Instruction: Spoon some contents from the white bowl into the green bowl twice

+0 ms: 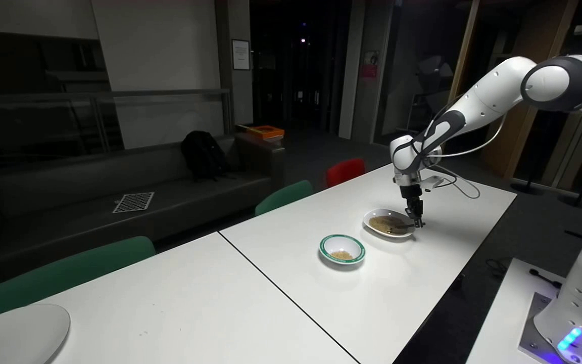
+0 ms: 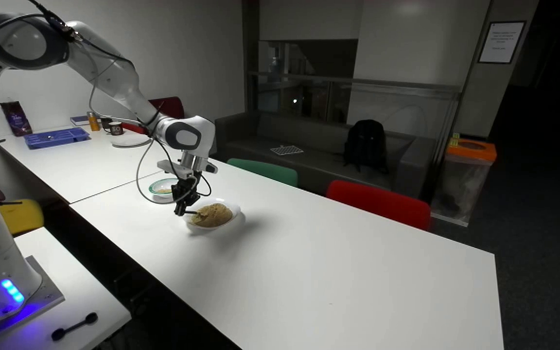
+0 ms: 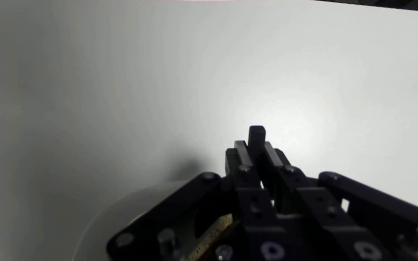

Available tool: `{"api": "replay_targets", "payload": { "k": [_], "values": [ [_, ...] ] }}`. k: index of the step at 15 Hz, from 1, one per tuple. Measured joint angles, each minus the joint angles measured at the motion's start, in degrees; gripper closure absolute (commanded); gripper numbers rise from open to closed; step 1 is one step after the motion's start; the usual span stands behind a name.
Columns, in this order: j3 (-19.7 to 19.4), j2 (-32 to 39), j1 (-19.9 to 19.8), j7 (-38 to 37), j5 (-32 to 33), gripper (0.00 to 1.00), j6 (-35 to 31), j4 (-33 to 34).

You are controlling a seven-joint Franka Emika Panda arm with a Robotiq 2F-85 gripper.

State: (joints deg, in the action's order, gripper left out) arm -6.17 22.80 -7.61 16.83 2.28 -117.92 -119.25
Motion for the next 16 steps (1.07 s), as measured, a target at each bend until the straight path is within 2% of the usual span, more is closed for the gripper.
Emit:
{"api": "replay_targets", "payload": {
  "k": [8,16],
  "values": [
    [-0.1,-7.2,-0.3,3.0,0.0,0.97,-4.0,-5.6],
    [-0.8,-13.8,-2.4,6.8,-0.3,0.97,-8.6,-10.7]
  ]
}}
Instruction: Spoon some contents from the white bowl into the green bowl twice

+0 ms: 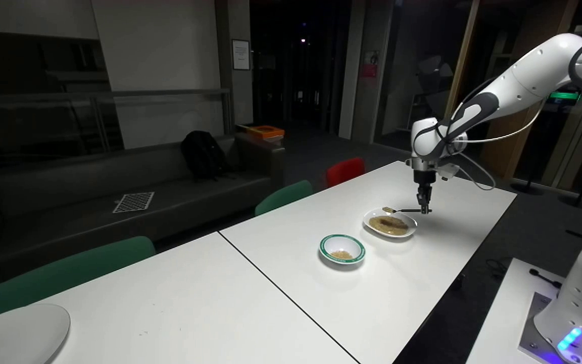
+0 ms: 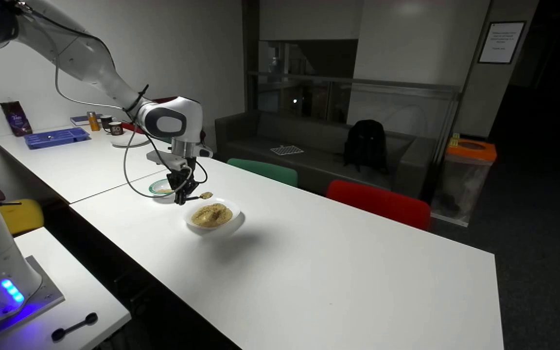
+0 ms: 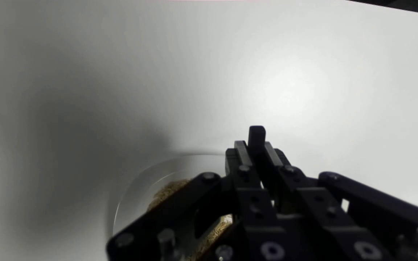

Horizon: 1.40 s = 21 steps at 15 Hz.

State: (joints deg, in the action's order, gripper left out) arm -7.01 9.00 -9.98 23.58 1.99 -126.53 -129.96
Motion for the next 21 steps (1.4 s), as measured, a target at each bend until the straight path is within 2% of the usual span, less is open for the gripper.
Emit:
{"api": "replay_targets", "payload": {
  "k": [8,14,21],
  "values": [
    [-1.4,-5.8,-0.7,4.5,-1.0,0.97,-4.2,-5.5],
    [-1.4,-8.1,-0.5,5.6,-1.1,0.97,-4.5,-7.5],
    [-1.4,-11.3,-0.4,9.3,-4.0,0.97,-4.5,-9.5]
  ]
}}
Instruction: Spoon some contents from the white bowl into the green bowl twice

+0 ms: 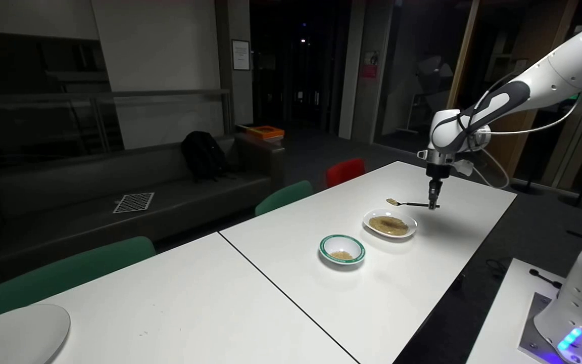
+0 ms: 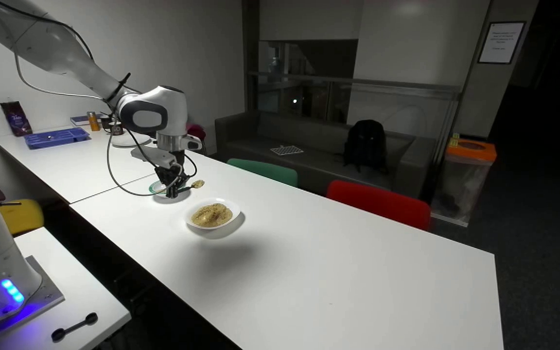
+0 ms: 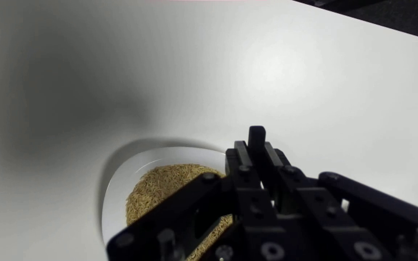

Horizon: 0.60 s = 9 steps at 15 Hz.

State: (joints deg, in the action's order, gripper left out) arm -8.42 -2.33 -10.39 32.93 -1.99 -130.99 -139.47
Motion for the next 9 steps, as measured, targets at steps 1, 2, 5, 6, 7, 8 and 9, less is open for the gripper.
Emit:
{"api": "replay_targets", "payload": {
  "k": [1,2,5,6,7,8,9],
  "values": [
    [0.0,-0.4,0.1,0.3,0.0,0.97,0.0,-0.4],
    [0.0,-0.8,0.2,0.6,0.0,0.97,0.0,-0.8],
    [0.0,-1.5,0.9,1.2,0.0,0.97,0.0,-2.1],
    [0.0,-1.6,1.2,1.4,0.0,0.97,0.0,-2.5],
    [0.0,-1.6,1.3,1.4,0.0,0.97,0.0,-2.7],
    [0.0,-1.7,1.4,1.4,0.0,0.97,0.0,-2.9],
    [-0.2,-1.7,1.4,1.4,-0.1,0.97,0.0,-2.9]
  ]
}}
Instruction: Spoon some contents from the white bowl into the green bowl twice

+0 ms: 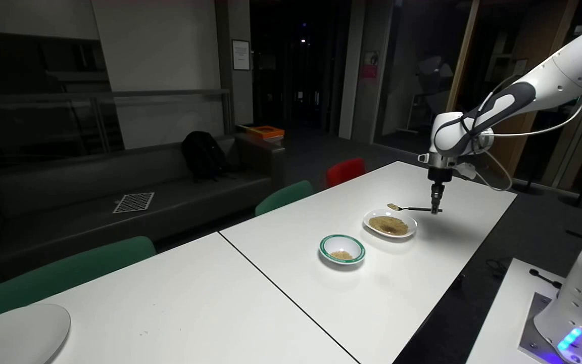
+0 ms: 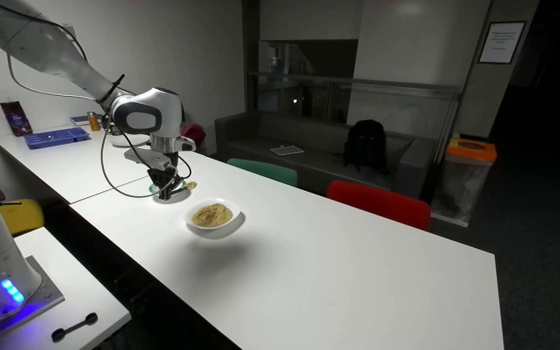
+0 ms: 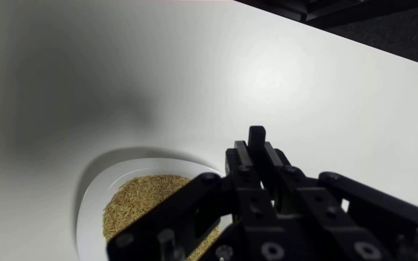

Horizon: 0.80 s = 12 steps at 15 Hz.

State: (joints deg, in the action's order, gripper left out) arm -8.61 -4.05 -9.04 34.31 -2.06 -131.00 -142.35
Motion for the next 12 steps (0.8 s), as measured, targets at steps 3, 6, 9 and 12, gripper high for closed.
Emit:
{"api": "replay_targets", "payload": {
  "k": [3,6,9,12],
  "values": [
    [-1.1,-0.5,-0.1,0.1,-0.8,0.97,-0.1,0.0],
    [-1.7,-1.5,0.0,0.4,-1.1,0.97,-0.1,-0.2],
    [-1.7,-1.7,0.2,0.5,-1.1,0.97,-0.1,-0.5],
    [-2.6,-2.2,0.0,0.6,-2.0,0.97,-0.2,-0.5]
  ]
}}
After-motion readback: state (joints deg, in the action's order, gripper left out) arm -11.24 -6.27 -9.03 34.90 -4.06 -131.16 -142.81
